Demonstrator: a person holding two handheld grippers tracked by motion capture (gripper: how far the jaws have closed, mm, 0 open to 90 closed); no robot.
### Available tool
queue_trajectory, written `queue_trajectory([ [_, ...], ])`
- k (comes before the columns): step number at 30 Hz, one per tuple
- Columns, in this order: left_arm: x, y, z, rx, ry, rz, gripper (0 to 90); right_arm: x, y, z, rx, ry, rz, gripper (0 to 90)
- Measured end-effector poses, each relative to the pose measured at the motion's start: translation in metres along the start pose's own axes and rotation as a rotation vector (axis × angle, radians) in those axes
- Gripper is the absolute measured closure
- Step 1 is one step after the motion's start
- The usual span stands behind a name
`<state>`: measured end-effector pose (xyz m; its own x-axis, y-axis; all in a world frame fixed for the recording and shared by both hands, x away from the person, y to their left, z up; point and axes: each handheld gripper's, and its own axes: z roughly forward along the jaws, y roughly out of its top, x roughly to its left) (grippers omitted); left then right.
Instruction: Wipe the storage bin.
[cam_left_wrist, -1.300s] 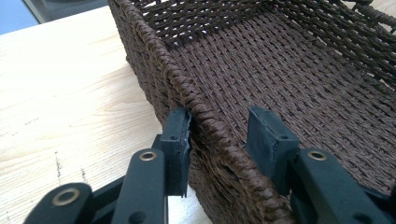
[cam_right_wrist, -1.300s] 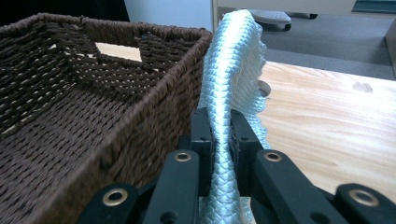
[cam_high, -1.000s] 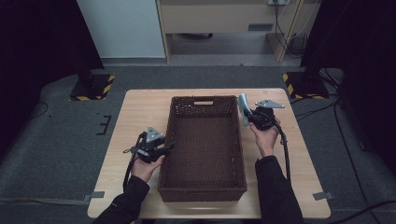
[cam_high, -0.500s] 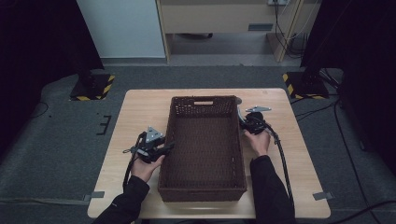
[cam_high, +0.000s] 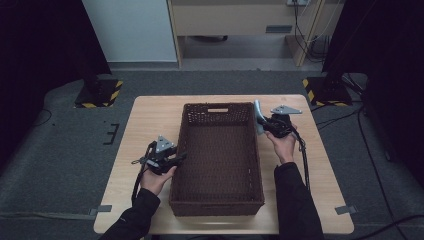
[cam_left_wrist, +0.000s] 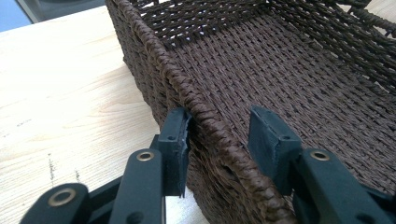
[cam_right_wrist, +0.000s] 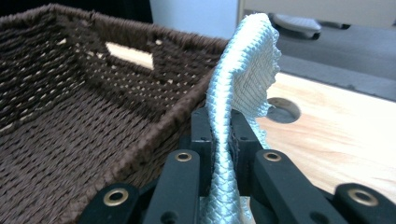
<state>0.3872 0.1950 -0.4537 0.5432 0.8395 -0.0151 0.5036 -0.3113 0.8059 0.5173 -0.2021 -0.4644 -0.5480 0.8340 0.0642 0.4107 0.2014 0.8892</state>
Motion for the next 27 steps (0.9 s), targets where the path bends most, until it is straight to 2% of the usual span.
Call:
queue_trajectory([
  [3, 0.0, 0.0, 0.0, 0.0, 0.0, 0.001, 57.4, 0.002, -0.01, 0.009, 0.078, -0.004, -0.011, 83.9],
  [8, 0.0, 0.0, 0.0, -0.001, -0.002, -0.001, 57.2, -0.002, -0.036, 0.025, 0.245, -0.006, -0.009, 83.8],
  [9, 0.0, 0.0, 0.0, -0.001, -0.002, -0.001, 57.2, -0.002, -0.04, 0.028, 0.262, -0.009, -0.018, 83.8],
  [11, 0.0, 0.0, 0.0, -0.001, -0.003, -0.002, 57.1, -0.003, -0.043, 0.028, 0.248, 0.008, 0.012, 83.8],
  [14, 0.0, 0.0, 0.0, -0.002, -0.004, -0.004, 57.0, -0.003, -0.038, 0.021, 0.22, 0.012, 0.017, 83.8],
  [18, 0.001, 0.0, 0.0, -0.004, -0.005, -0.007, 57.0, -0.004, -0.019, -0.001, 0.057, 0.04, 0.007, 83.8],
  [21, 0.001, -0.001, 0.0, -0.006, -0.004, -0.011, 57.0, -0.001, -0.004, -0.013, -0.01, 0.062, -0.016, 83.8],
  [23, 0.0, -0.001, 0.0, -0.009, -0.003, -0.02, 57.2, 0.0, -0.002, -0.014, -0.011, 0.061, -0.027, 83.8],
  [27, -0.001, -0.001, 0.0, -0.009, 0.005, -0.022, 58.0, -0.001, -0.017, -0.001, 0.124, 0.031, -0.037, 83.8],
])
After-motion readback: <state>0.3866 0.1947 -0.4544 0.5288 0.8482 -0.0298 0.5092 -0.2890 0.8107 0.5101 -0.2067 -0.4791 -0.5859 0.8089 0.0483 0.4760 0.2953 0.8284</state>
